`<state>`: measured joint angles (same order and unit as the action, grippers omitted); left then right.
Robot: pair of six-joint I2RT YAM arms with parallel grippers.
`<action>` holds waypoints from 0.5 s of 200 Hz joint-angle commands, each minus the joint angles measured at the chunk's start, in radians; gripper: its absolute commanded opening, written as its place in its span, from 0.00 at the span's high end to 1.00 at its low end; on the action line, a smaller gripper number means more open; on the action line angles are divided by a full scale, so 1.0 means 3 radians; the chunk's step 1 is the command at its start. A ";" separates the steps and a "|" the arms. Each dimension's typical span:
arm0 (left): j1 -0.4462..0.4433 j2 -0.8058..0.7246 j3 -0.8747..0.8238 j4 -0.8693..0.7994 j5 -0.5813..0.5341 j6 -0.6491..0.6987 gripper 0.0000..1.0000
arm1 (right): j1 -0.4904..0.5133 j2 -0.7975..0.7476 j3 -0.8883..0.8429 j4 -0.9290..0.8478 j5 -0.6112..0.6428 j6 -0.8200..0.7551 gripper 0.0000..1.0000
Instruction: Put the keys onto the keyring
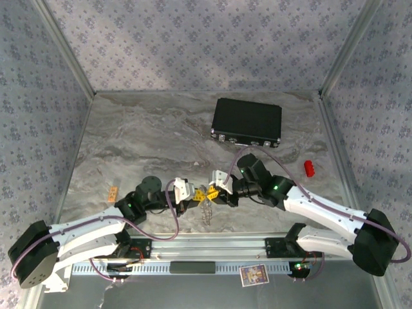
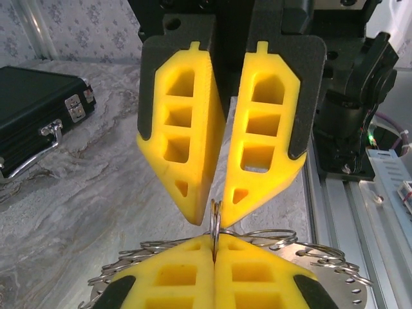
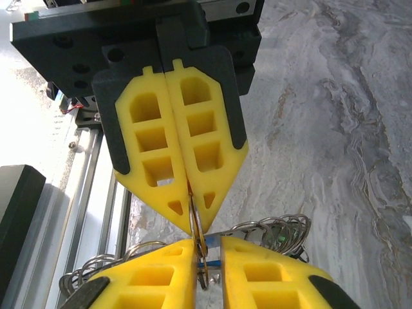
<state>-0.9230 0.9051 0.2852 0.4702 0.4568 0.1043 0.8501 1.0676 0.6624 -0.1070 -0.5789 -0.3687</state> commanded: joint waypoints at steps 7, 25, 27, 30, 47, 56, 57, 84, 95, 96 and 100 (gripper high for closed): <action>-0.0011 0.0000 -0.0010 0.0345 0.0113 -0.0080 1.00 | -0.0012 0.0008 -0.0042 0.0238 -0.0149 0.0121 0.87; -0.0011 -0.0008 0.0000 0.0324 0.0097 -0.0082 0.96 | -0.0018 0.0025 -0.0025 0.0244 -0.0187 0.0119 0.98; -0.0008 -0.0010 0.0003 0.0316 0.0089 -0.0079 0.94 | -0.0014 0.0028 -0.0021 0.0238 -0.0188 0.0113 0.99; -0.0007 -0.0013 0.0005 0.0301 0.0073 -0.0076 0.91 | -0.0021 0.0031 -0.0013 0.0219 -0.0191 0.0106 1.00; -0.0007 -0.0044 0.0051 0.0119 -0.0013 -0.0020 0.79 | -0.0021 0.0031 0.0058 0.0061 -0.0178 0.0034 1.00; -0.0007 -0.0069 0.0084 -0.0016 -0.0042 0.0041 0.79 | -0.0014 0.0031 0.0116 -0.0063 -0.0151 -0.0031 1.00; -0.0009 -0.0073 0.0091 -0.0032 -0.0046 0.0046 0.79 | -0.0015 0.0028 0.0120 -0.0078 -0.0146 -0.0038 1.00; -0.0009 -0.0130 0.0213 -0.0364 -0.0033 0.0185 0.80 | 0.0022 0.0085 0.0339 -0.0546 -0.0011 -0.0299 1.00; -0.0008 -0.0125 0.0273 -0.0479 -0.0011 0.0242 0.81 | 0.0044 0.0133 0.0447 -0.0719 0.0047 -0.0396 1.00; -0.0007 -0.0126 0.0280 -0.0489 -0.0013 0.0244 0.82 | 0.0045 0.0141 0.0457 -0.0733 0.0052 -0.0404 1.00; -0.0007 -0.0121 0.0305 -0.0525 -0.0004 0.0261 0.82 | 0.0054 0.0154 0.0486 -0.0783 0.0073 -0.0432 1.00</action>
<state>-0.9230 0.8841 0.3092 0.3927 0.4419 0.1310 0.8505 1.0958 0.7181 -0.2131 -0.5884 -0.4129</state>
